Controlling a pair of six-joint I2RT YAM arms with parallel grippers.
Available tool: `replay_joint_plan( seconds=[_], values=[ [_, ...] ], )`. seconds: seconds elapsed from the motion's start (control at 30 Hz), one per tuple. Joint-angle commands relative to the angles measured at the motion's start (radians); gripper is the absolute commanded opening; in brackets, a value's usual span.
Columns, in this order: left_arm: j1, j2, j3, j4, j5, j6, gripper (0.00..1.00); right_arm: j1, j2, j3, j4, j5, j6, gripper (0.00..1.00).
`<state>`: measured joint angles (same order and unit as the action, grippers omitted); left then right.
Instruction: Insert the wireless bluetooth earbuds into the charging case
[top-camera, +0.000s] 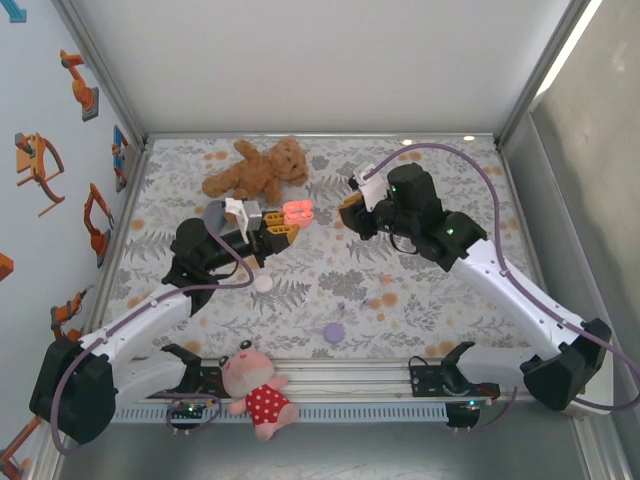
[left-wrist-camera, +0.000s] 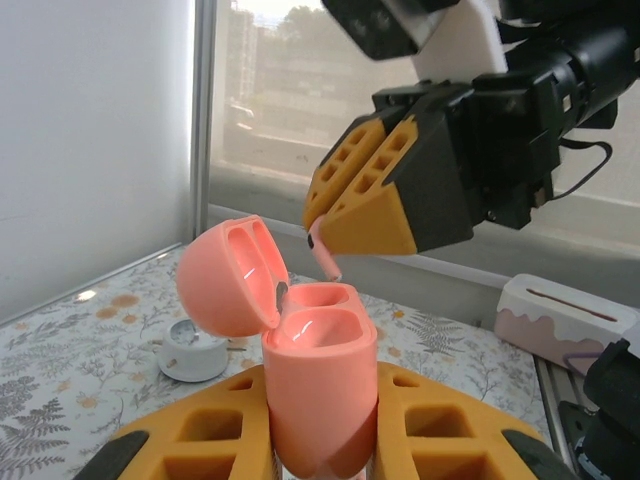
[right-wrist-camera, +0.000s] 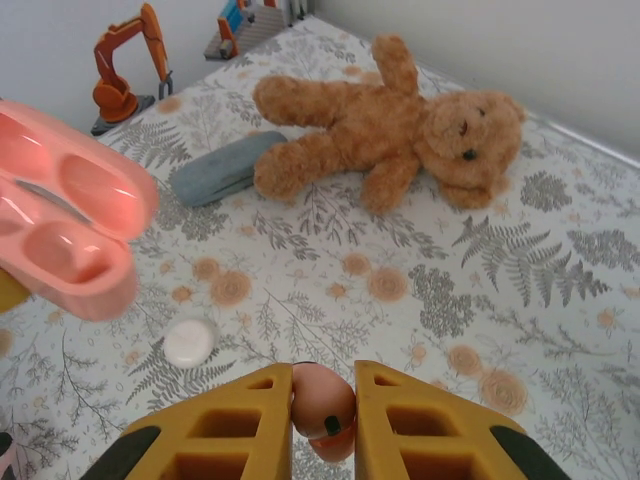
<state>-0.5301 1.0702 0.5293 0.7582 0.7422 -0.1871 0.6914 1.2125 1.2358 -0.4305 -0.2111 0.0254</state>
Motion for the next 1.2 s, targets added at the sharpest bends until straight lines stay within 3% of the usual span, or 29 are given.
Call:
replay_joint_plan(
  seconds=[0.0,0.47,1.17],
  values=[
    [-0.006,0.012,0.040,0.070,0.002,-0.021,0.00,0.032,-0.030,0.043,0.054,0.016,-0.063,0.19],
    [-0.007,0.043,0.046,0.117,0.008,-0.037,0.00,0.194,-0.031,0.081,0.209,0.142,-0.191,0.18],
    [-0.007,0.019,0.044,0.090,0.042,-0.008,0.00,0.247,0.097,0.160,0.173,0.121,-0.249,0.18]
  ],
)
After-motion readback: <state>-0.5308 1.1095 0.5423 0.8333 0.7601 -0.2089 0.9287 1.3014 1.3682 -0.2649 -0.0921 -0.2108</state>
